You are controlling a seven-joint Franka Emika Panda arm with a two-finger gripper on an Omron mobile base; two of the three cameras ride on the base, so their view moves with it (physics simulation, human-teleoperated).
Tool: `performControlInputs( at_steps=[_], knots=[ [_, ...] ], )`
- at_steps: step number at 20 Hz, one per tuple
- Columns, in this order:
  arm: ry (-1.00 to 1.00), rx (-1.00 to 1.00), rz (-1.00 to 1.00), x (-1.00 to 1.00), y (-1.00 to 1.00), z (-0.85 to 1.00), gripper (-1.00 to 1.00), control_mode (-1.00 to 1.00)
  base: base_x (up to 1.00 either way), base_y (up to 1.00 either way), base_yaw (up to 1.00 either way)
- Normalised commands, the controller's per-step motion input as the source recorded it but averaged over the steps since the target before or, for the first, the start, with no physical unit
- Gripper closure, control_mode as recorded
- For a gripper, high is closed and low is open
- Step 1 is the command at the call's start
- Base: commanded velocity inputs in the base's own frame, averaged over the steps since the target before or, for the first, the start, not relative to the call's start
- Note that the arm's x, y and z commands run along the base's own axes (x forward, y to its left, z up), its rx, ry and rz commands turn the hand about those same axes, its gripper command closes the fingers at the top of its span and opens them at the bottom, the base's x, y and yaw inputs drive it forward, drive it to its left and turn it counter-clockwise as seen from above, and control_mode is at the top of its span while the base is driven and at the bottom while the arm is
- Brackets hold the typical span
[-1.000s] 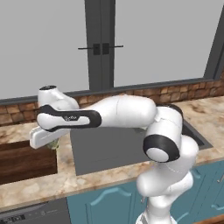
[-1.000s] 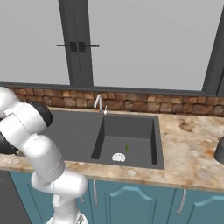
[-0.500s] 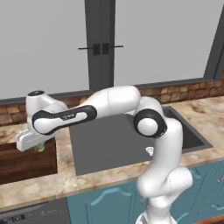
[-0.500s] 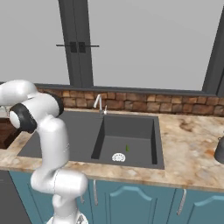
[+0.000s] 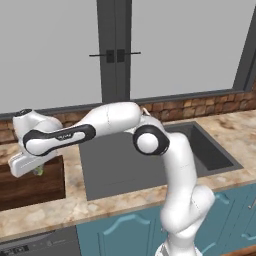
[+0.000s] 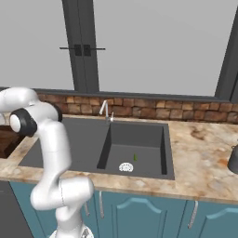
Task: Pick up all produce items and place them in the sink. Turn on the sink faucet to wash them. Then turn the sink off and put them in the tray.
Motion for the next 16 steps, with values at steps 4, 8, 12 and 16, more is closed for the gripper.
performControlInputs(
  at_steps=[4, 8, 12, 16],
  knots=[
    [0.00, -0.06, 0.00, 0.20, 0.00, -0.37, 1.00, -1.00, 0.00, 0.00, 0.00],
    [0.00, -0.03, 0.00, 0.26, 0.00, -0.46, 1.00, -1.00, 0.00, 0.00, 0.00],
    [0.00, 0.00, 0.00, 0.35, 0.00, -0.43, 1.00, -1.00, 0.00, 0.00, 0.00],
    [0.03, 0.00, 0.00, 0.40, 0.00, -0.40, 1.00, -1.00, 0.00, 0.00, 0.00]
  ],
)
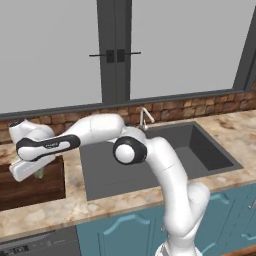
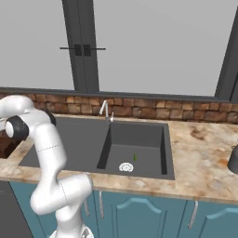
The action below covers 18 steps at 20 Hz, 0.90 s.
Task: Pick up all produce items and place them in the sink. Turn on the sink faucet to wash them. Then turn the sink off and put them in the tray.
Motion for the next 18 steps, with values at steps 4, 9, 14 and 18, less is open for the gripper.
performControlInputs(
  at_steps=[4, 9, 14, 18],
  knots=[
    [0.03, 0.00, 0.00, 0.19, 0.00, -0.29, 1.00, -1.00, 0.00, 0.00, 0.00],
    [0.01, 0.00, 0.00, 0.00, 0.00, -0.22, -1.00, -1.00, 0.00, 0.00, 0.00],
    [0.00, 0.00, 0.00, -0.19, -0.15, 0.20, -1.00, -1.00, 0.00, 0.00, 0.00],
    [-0.01, 0.00, 0.00, -0.42, -0.37, 0.77, -1.00, -1.00, 0.00, 0.00, 0.00]
  ],
)
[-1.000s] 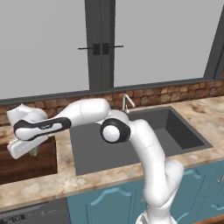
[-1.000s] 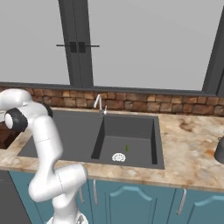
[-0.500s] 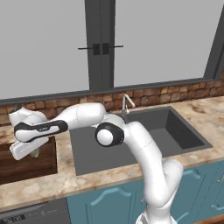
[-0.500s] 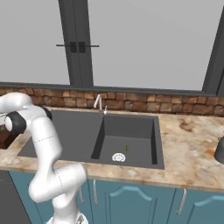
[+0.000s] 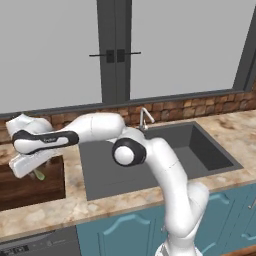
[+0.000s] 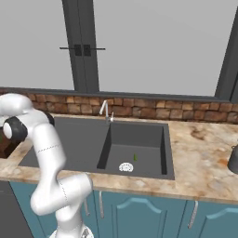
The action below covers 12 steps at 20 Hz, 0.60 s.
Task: Pick up all produce items and place them in the sink. Turn on the sink faucet to wash them. Then turn the sink off and put them in the tray.
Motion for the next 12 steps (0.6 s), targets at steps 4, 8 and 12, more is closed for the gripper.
performControlInputs(
  at_steps=[4, 8, 12],
  knots=[
    [0.00, 0.03, 0.00, -0.52, -0.69, 0.96, -1.00, -1.00, 0.00, 0.00, 0.00],
    [0.01, 0.06, -0.08, -0.32, -0.96, 0.56, -1.00, -1.00, 0.00, 0.00, 0.00],
    [0.00, 0.03, -0.19, 0.00, -1.00, 0.23, -1.00, -1.00, 0.00, 0.00, 0.00]
  ],
)
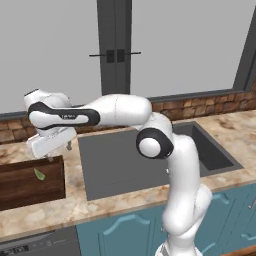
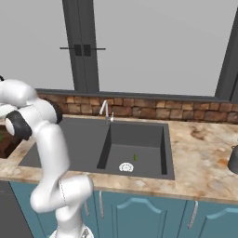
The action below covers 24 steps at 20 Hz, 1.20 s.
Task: Pick up all produce items and place them in the sink. Turn on the sink faucet to wash them. Then turn the sink off and put them in the tray.
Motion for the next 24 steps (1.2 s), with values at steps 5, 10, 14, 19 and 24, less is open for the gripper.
performControlInputs(
  at_steps=[5, 10, 14, 19, 24],
  knots=[
    [0.02, 0.00, -0.26, 0.04, -1.00, 0.00, -1.00, -1.00, 0.00, 0.00, 0.00],
    [0.04, 0.03, -0.26, 0.01, -1.00, 0.00, -1.00, -1.00, 0.00, 0.00, 0.00],
    [0.00, 0.00, -0.23, 0.00, -1.00, 0.00, -1.00, -1.00, 0.00, 0.00, 0.00],
    [0.02, 0.00, -0.22, 0.00, -1.00, 0.00, -1.00, -1.00, 0.00, 0.00, 0.00],
    [0.05, 0.00, -0.22, 0.00, -1.00, 0.00, -1.00, -1.00, 0.00, 0.00, 0.00]
  ],
)
